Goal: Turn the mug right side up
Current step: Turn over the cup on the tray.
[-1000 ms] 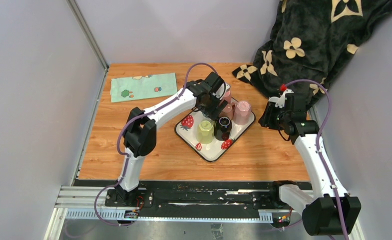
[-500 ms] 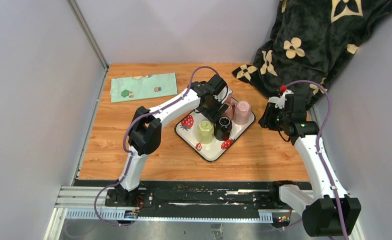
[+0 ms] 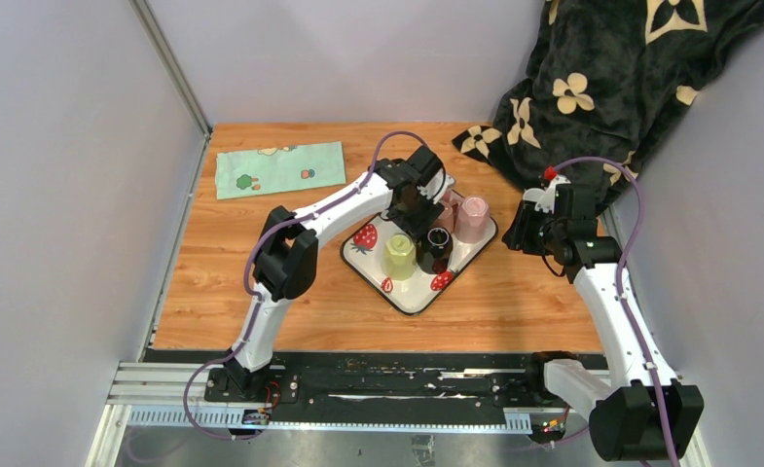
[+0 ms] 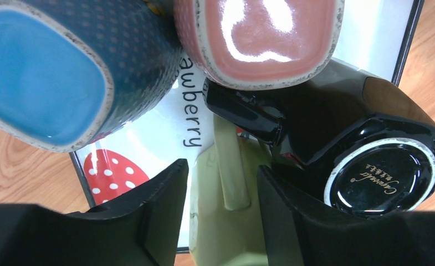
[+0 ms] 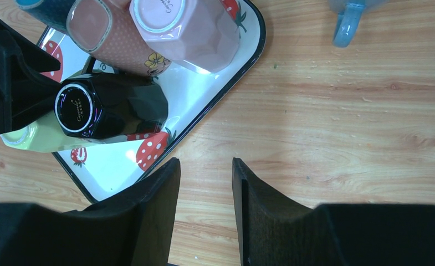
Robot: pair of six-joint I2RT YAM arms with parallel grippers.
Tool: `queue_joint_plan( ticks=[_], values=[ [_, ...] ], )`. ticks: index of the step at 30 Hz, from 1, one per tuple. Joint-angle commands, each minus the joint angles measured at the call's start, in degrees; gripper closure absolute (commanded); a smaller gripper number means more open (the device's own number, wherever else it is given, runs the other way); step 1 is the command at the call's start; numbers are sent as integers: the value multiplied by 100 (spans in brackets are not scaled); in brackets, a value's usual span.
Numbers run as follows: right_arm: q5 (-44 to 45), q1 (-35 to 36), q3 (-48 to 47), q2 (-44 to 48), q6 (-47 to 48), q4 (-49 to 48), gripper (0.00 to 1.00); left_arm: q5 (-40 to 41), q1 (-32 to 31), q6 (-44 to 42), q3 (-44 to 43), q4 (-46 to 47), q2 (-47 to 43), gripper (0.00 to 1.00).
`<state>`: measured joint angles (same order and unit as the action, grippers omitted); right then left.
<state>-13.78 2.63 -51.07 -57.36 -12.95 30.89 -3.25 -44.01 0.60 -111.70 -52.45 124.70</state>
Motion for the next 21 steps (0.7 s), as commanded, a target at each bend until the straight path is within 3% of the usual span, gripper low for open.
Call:
queue_joint_plan(
  ticks=[1,21],
  values=[
    [-105,57,40,-7,105,-22,56,-202,-55,-172,-126,-135,123,46],
    [-208,62,-13,-176,92,-70,57,-247,-54,-343,-54,-248,-42,71]
  ],
)
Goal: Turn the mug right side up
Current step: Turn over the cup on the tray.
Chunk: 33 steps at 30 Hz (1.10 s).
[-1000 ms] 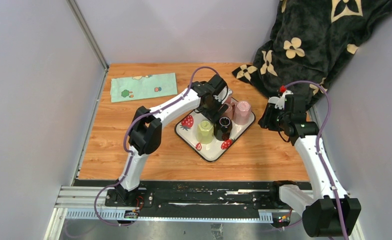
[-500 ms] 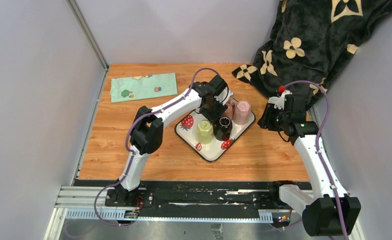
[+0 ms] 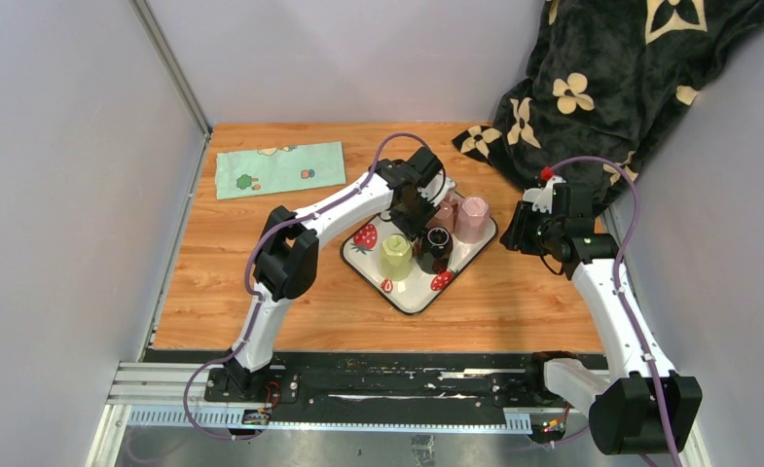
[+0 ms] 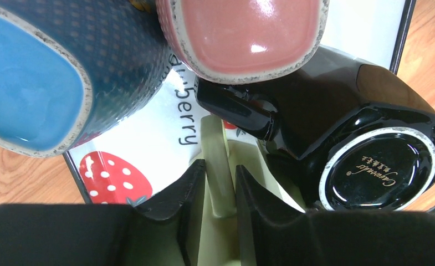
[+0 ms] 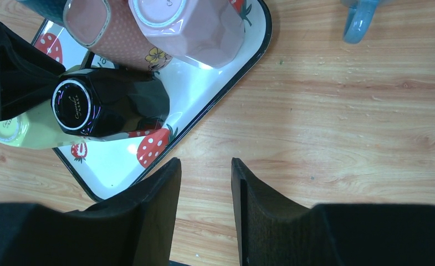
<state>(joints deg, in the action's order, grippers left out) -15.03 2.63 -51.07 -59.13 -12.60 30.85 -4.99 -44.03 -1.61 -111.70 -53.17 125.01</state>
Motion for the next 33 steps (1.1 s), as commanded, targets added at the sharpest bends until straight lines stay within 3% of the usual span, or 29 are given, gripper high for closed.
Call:
queue_joint_plan(
  ticks=[1,9,17,33],
  values=[
    [-99,57,-21,-6,57,-62,57,-70,-48,-121,-58,-176,-106,74],
    [-97,62,17,61,57,-66,57,-181,-51,-653,-38,-268,-324,100],
    [-115,62,36,104,49,-62,57,-156,-51,-1177,220,-361,-565,100],
    [-88,66,97,166,49,-63,57,7,-53,-1488,447,-510,-584,58]
  ],
)
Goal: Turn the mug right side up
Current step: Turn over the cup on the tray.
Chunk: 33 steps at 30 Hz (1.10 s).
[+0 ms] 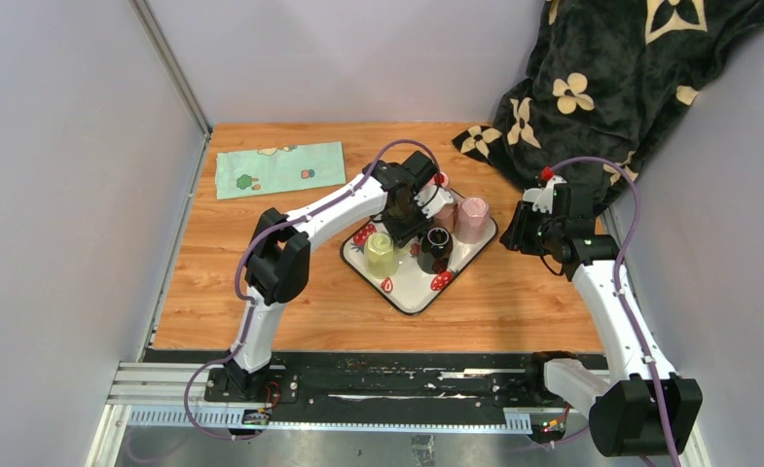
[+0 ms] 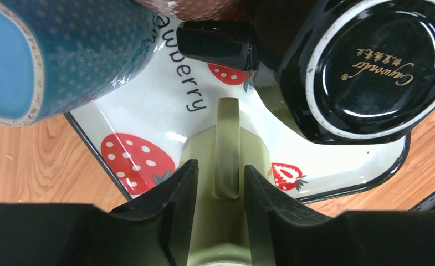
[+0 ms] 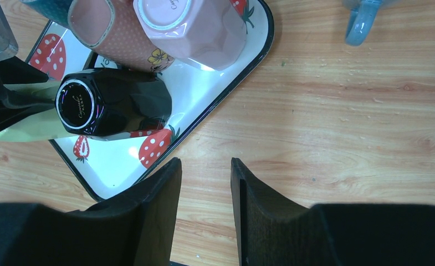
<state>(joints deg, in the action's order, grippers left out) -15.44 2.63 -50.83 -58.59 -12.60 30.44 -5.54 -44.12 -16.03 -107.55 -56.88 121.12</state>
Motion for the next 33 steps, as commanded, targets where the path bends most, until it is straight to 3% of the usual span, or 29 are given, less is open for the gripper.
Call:
queue_joint_plan(
  ticks=[1,6,25,33],
  values=[
    [-47,62,75,117,50,-34,57,96,-44,-33,32,-138,-192,56],
    [-47,62,73,110,56,-20,57,199,-44,-9,-9,-139,-147,52],
    [5,62,95,111,77,-20,57,263,-44,19,-178,-242,298,56],
    [30,62,91,125,80,-25,57,290,-44,24,-229,-271,411,68]
  ],
)
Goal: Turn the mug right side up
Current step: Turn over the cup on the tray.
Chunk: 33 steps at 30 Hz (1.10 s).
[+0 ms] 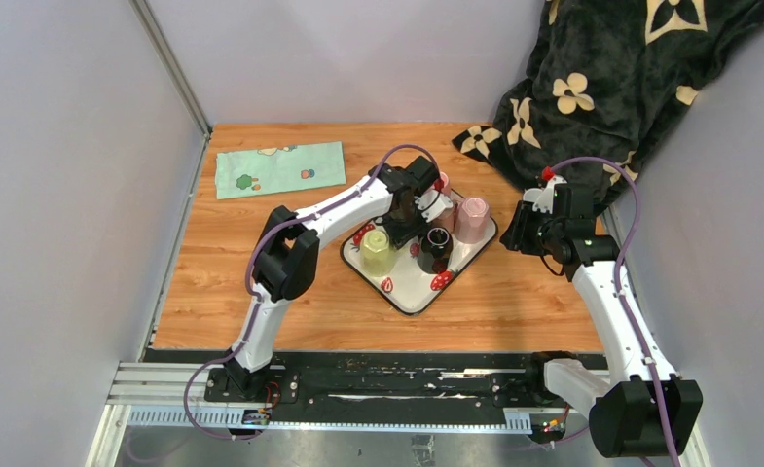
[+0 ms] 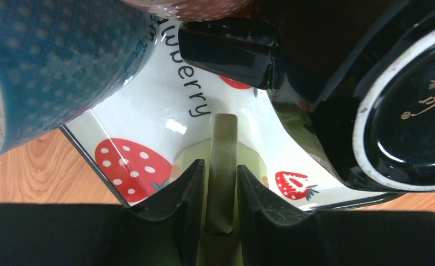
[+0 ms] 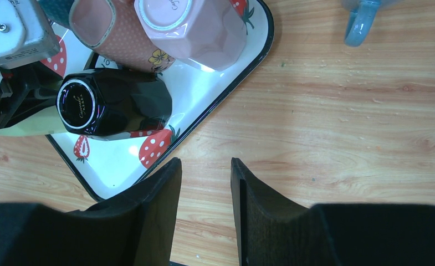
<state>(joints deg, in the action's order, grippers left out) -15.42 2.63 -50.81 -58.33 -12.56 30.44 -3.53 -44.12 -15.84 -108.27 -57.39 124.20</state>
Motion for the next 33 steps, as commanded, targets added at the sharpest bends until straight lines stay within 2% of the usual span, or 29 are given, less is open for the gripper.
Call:
queue_joint_plan(
  ticks=[1,10,13,21,33],
  values=[
    [34,57,88,98,83,-27,57,97,-44,5,-159,-220,97,70],
    [38,62,88,86,72,-29,57,104,-44,25,-159,-227,-75,90],
    [39,62,68,99,57,-29,57,86,-44,26,-163,-223,-229,100],
    [31,61,6,181,-7,-22,57,-130,-44,10,-90,-212,-883,100],
    [-125,62,-61,241,-134,-20,57,119,-44,123,122,-186,-1769,100]
  ],
)
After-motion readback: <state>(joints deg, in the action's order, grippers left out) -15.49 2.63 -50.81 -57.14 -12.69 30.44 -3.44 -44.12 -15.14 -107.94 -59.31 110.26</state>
